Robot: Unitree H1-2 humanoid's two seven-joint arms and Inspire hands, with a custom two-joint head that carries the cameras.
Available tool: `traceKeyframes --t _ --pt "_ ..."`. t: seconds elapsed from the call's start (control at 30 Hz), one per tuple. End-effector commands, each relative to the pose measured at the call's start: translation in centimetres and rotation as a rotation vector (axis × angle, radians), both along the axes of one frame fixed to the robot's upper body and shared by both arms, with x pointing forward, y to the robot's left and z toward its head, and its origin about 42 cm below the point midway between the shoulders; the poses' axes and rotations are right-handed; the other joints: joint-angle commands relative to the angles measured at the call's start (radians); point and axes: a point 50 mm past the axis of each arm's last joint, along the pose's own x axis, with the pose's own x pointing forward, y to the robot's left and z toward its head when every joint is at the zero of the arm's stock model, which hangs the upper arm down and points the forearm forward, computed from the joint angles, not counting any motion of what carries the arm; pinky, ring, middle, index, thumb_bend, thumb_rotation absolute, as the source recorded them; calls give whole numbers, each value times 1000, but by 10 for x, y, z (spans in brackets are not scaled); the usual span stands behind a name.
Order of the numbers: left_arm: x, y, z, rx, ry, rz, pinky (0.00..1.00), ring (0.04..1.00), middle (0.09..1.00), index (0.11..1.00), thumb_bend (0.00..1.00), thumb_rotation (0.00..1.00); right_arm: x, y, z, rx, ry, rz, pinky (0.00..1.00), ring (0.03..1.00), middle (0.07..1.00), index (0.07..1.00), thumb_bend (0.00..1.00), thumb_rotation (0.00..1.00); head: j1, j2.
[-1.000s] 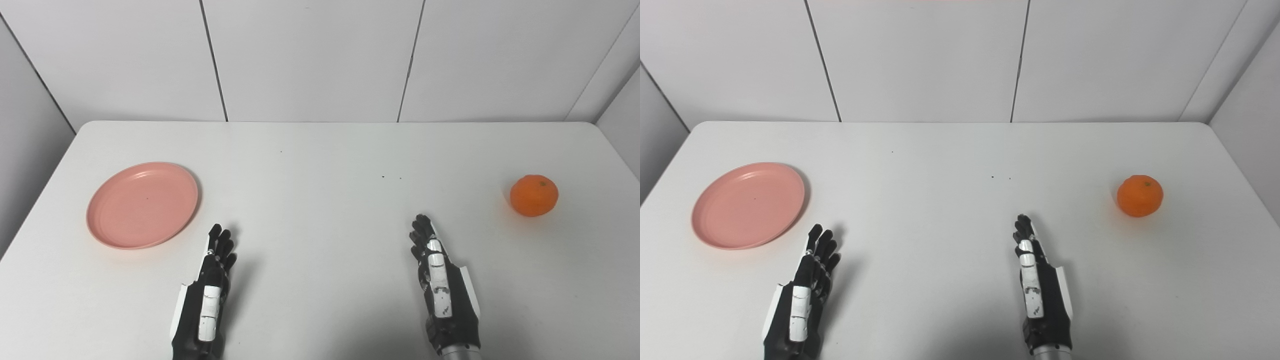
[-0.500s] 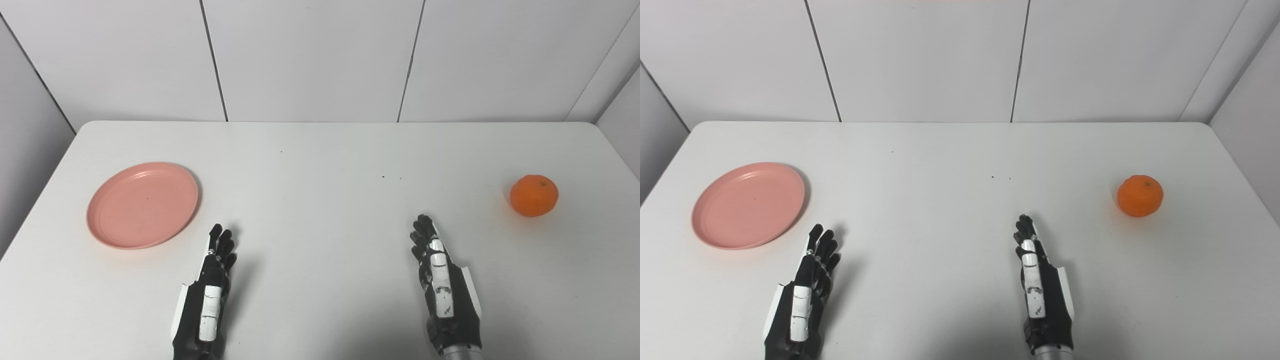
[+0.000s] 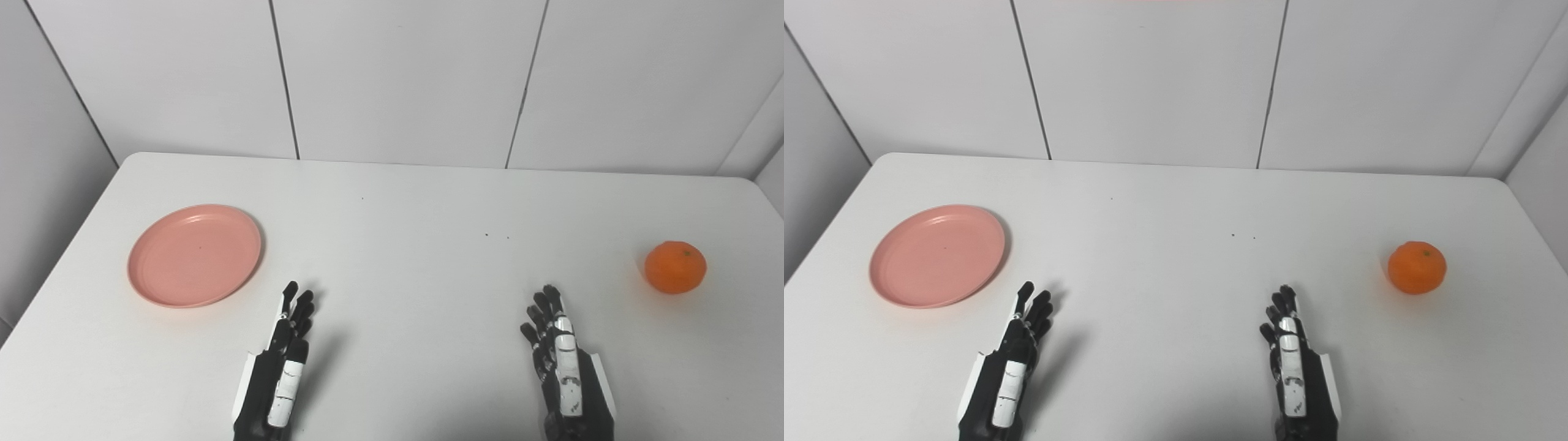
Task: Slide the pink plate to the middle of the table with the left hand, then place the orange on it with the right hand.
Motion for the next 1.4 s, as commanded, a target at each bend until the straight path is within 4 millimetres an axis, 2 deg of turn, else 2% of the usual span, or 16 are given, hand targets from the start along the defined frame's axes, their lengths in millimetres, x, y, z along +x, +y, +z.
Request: traceKeyframes --t 0.0,0.13,0.4,0.8,1.0,1.13,1.23,1.37 --pt "-72 13 -45 62 209 20 927 944 946 985 810 949 -67 -26 -33 -33 129 -26 1000 997 998 1000 746 1000 11 -5" --pt "-70 7 -47 61 209 17 902 936 938 972 762 937 -66 -31 -38 -23 133 -22 1000 998 1000 1000 735 1000 42 -28" --pt "-67 -1 -52 56 214 20 874 927 927 956 745 915 -63 -39 -47 -15 138 -11 1000 1000 1000 1000 735 1000 98 -73" --pt "-49 -1 -44 78 159 34 846 909 914 944 798 893 -55 -39 -47 -8 137 1 1000 1000 1000 1000 731 1000 131 -69" --pt "-31 2 -24 114 65 38 817 888 900 915 834 868 -51 -36 -47 -11 132 6 1000 1000 1000 1000 705 1000 139 -65" --pt "-7 2 1 92 -24 16 792 879 894 891 836 816 -50 -34 -47 -15 125 4 1000 1000 1000 1000 686 1000 148 -75" --pt "10 3 18 109 -88 6 760 847 868 871 831 820 -50 -32 -46 -14 124 2 1000 1000 1000 1000 679 1000 156 -73" --pt "30 4 45 96 -128 -9 737 818 840 851 882 806 -52 -31 -44 -5 123 -3 1000 1000 1000 1000 673 1000 148 -64"
